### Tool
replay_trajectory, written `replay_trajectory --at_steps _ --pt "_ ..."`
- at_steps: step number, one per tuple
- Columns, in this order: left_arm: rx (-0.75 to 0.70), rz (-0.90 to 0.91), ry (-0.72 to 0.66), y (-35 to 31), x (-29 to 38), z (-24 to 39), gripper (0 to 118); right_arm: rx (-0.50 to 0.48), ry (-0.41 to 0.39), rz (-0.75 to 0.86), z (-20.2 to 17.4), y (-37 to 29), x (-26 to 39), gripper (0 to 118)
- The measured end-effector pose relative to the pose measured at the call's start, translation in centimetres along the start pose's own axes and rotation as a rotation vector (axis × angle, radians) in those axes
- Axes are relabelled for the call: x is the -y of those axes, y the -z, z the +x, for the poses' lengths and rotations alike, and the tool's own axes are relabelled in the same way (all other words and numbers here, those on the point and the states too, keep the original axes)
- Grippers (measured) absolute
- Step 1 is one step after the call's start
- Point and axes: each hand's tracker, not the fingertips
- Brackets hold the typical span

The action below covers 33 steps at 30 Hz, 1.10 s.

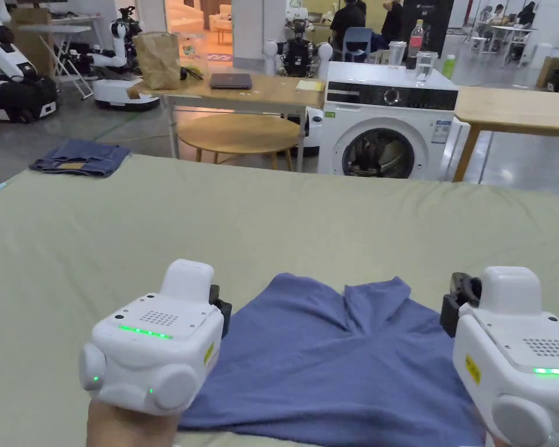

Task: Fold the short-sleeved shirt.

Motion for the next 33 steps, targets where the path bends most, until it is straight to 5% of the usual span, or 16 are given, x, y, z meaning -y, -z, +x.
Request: replay_trajectory --at_steps 4,8,9,15,19,20,21,23,25,33 --pt "-0.01 -0.143 -0.1 0.0 3.9 -6.5 0 -0.041 0.022 -0.048 -0.3 0.7 1.5 0" --pt "0.039 -0.281 -0.118 0.9 8.4 -10.8 70 -0.069 0.033 -0.123 -1.0 2.6 3.4 0" --pt "0.064 -0.327 -0.102 1.2 9.5 -11.2 117 -0.071 0.029 -0.138 -1.3 3.0 3.9 0" --pt "0.111 -0.405 -0.057 4.3 13.1 -11.6 115 -0.086 0.023 -0.192 -2.1 5.1 4.7 0" --pt "0.117 -0.437 -0.032 7.2 14.3 -11.6 101 -0.08 0.018 -0.212 -2.1 6.0 4.9 0" --pt "0.113 -0.445 -0.029 7.5 14.1 -11.8 92 -0.078 0.02 -0.217 -2.0 6.2 4.9 0" --pt "0.113 -0.454 -0.027 8.1 14.4 -12.1 66 -0.075 0.023 -0.222 -1.8 6.5 5.0 0" --pt "0.102 -0.446 0.01 8.2 14.7 -11.8 50 -0.066 0.025 -0.226 -1.4 6.8 4.8 0" --pt "0.14 -0.42 0.002 7.0 13.6 -11.8 0 -0.049 0.019 -0.228 -0.9 7.1 4.7 0" --pt "0.146 -0.362 -0.048 4.6 10.7 -10.2 0 -0.001 -0.016 -0.283 3.8 11.2 4.1 0"
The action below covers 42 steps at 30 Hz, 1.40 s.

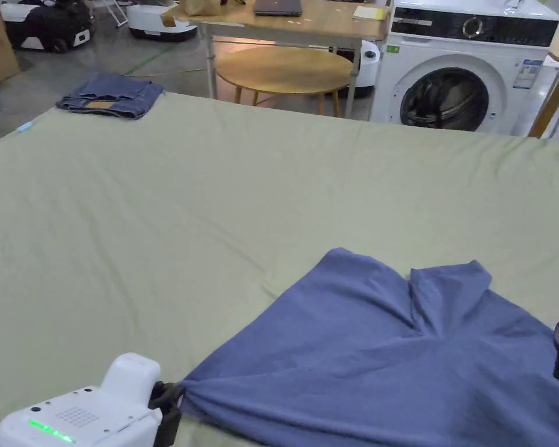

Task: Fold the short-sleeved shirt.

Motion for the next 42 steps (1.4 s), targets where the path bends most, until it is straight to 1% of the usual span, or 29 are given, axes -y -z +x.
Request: replay_trajectory --at_steps 3,5,6,7,8,9,10,11,12,14,15,16,17,18,19,20,21,22,23,24,26,27,29,32,36,39,42 --pt "-0.006 0.016 -0.014 -0.4 -0.8 0.1 0 0.034 -0.042 -0.058 2.8 4.1 -0.8 0" --pt "-0.009 0.02 -0.024 -0.5 -1.0 0.1 0 0.016 -0.076 -0.127 4.3 7.7 -1.4 0" --pt "-0.01 0.021 -0.032 -0.5 -1.0 0.1 0 -0.018 -0.09 -0.168 4.8 9.6 -1.7 2" --pt "-0.01 0.016 -0.038 -0.4 -1.3 0.1 0 -0.072 -0.092 -0.202 5.4 11.8 -2.0 19" --pt "-0.013 0.012 -0.04 -0.3 -1.3 0.1 0 -0.086 -0.112 -0.238 5.6 13.7 -2.1 53" --pt "-0.022 0.009 -0.041 -0.2 -1.3 0.2 0 -0.082 -0.131 -0.279 5.9 16.0 -2.0 104" --pt "-0.027 0.003 -0.04 -0.1 -1.5 0.3 0 -0.09 -0.141 -0.286 6.3 17.9 -1.8 118" --pt "-0.031 -0.009 -0.043 0.1 -1.7 0.6 0 -0.092 -0.151 -0.269 6.5 19.5 -1.7 118" --pt "-0.032 -0.013 -0.047 0.3 -1.7 0.6 0 -0.113 -0.153 -0.297 6.8 21.0 -1.5 118" --pt "-0.041 -0.03 -0.048 0.7 -1.7 0.7 0 -0.153 -0.131 -0.38 7.1 23.5 -0.7 118" --pt "-0.048 -0.039 -0.046 0.9 -2.1 1.0 0 -0.142 -0.136 -0.434 7.2 24.6 0.1 118" --pt "-0.058 -0.046 -0.038 1.1 -2.2 1.1 0 -0.129 -0.145 -0.48 7.1 25.0 0.7 111" --pt "-0.065 -0.05 -0.035 1.1 -2.3 1.2 0 -0.154 -0.147 -0.476 6.8 24.6 1.3 99" --pt "-0.065 -0.055 -0.035 1.2 -2.5 1.3 0 -0.176 -0.126 -0.428 6.4 23.2 1.6 90" --pt "-0.065 -0.057 -0.035 1.3 -2.7 1.3 0 -0.132 -0.138 -0.366 6.0 22.1 1.5 71" --pt "-0.066 -0.059 -0.036 1.4 -2.8 1.4 0 -0.168 -0.135 -0.375 5.6 20.9 1.4 41" --pt "-0.068 -0.063 -0.035 1.4 -3.0 1.6 0 -0.185 -0.139 -0.377 4.9 19.9 1.6 3" --pt "-0.07 -0.061 -0.035 1.4 -3.1 1.7 0 -0.183 -0.155 -0.371 4.3 19.2 2.0 3" --pt "-0.07 -0.061 -0.035 1.6 -3.1 1.2 0 -0.161 -0.191 -0.375 3.8 18.8 2.2 3" --pt "-0.07 -0.058 -0.036 1.6 -3.2 1.2 0 -0.181 -0.179 -0.39 3.7 18.5 2.2 3" --pt "-0.07 -0.053 -0.047 1.6 -3.6 1.1 0 -0.157 -0.162 -0.364 3.3 17.2 2.0 3" --pt "-0.071 -0.045 -0.052 1.6 -3.9 1.2 0 -0.137 -0.135 -0.32 3.4 16.0 1.4 3" --pt "-0.071 -0.03 -0.059 1.3 -4.6 1.3 0 -0.132 -0.079 -0.256 3.6 13.5 0.0 3" --pt "-0.069 0.013 -0.07 1.0 -6.4 1.4 0 -0.119 -0.036 -0.155 3.9 9.5 -2.9 3" --pt "-0.117 0.113 -0.061 -0.2 -11.3 1.3 0 -0.087 0.01 -0.012 5.2 4.1 -8.2 3" --pt "-0.136 0.181 -0.052 -1.1 -16.3 1.1 0 -0.065 0.014 0.106 6.7 0.7 -12.8 3" --pt "-0.139 0.244 -0.055 -1.6 -21.8 1.0 0 -0.034 0.015 0.179 8.1 -1.0 -17.4 3"
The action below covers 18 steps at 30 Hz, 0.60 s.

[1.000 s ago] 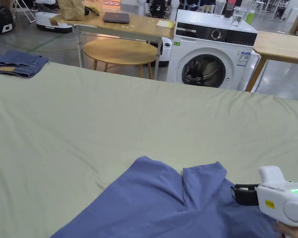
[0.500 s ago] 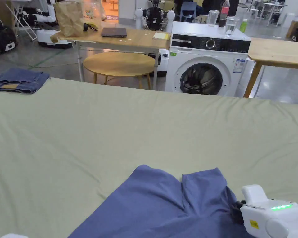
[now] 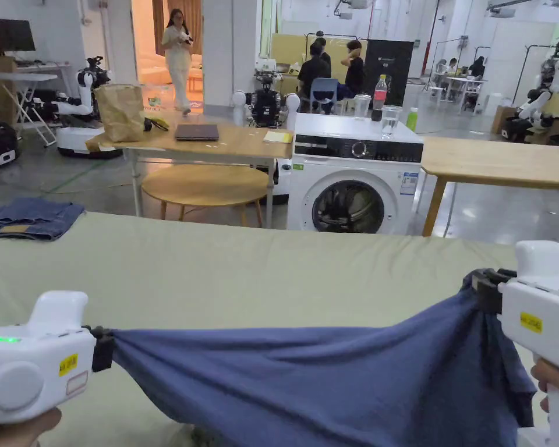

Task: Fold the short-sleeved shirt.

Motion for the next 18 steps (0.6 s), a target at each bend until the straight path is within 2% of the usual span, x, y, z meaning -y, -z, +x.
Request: replay_trajectory --at_steps 4,10,12,18 --pt "-0.032 0.086 0.034 1.6 -7.6 1.3 0 0.057 -0.035 0.095 1.0 -0.4 -6.0 3" --pt "-0.098 0.197 0.061 2.5 -19.1 3.0 0 0.115 -0.037 0.212 2.3 0.7 -14.5 3" --pt "-0.156 0.25 0.093 2.1 -23.0 3.8 0 0.121 -0.021 0.258 2.4 1.0 -17.6 3" --pt "-0.195 0.367 0.104 -0.2 -31.6 4.6 0 0.122 0.017 0.376 2.1 1.5 -24.2 3"
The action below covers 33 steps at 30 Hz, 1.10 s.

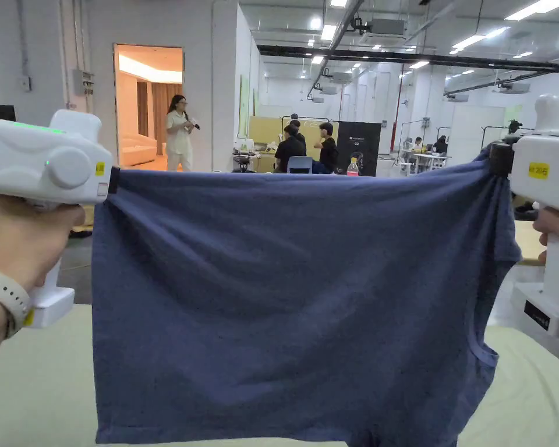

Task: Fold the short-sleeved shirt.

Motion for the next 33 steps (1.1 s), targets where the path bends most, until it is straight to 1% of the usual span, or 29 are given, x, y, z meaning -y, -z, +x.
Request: replay_trajectory --at_steps 4,5,7,9,13,16,20,23,26,28,31,33 --pt "-0.031 0.039 0.021 0.4 -2.1 -0.5 0 -0.009 0.025 0.031 -0.3 1.6 -1.4 3" --pt "-0.031 0.054 0.017 0.5 -2.1 -0.5 0 -0.01 0.033 0.032 -0.5 1.9 -1.3 3" --pt "-0.028 0.027 0.013 1.4 -1.0 -0.5 0 -0.008 0.026 0.022 -0.7 3.0 -0.2 3" --pt "-0.022 -0.007 0.021 2.5 1.2 0.0 0 -0.005 0.021 0.002 -0.9 3.8 2.0 3" --pt "-0.008 -0.079 -0.001 5.0 7.8 1.4 0 0.019 0.041 -0.051 -0.8 5.2 8.0 3" --pt "-0.01 -0.139 -0.002 6.6 12.1 2.6 0 0.051 0.025 -0.096 -0.7 6.1 12.0 3" --pt "0.009 -0.164 -0.014 6.5 14.5 3.3 0 0.054 0.017 -0.12 -0.4 5.3 14.0 3" --pt "0.02 -0.157 -0.015 4.8 15.4 2.7 0 0.043 -0.006 -0.118 0.5 3.2 14.4 3" --pt "0.05 -0.147 -0.028 1.3 16.8 2.1 0 0.033 -0.022 -0.112 1.3 -1.2 14.9 3" --pt "0.083 -0.143 -0.029 -1.3 18.4 1.7 0 0.026 -0.032 -0.11 1.8 -5.0 15.8 3" --pt "0.106 -0.147 0.007 -7.1 22.0 1.8 0 0.01 -0.046 -0.141 2.6 -11.2 18.5 3" --pt "0.126 -0.168 0.02 -10.8 25.5 1.8 0 0.002 -0.018 -0.197 3.1 -15.9 21.5 3"
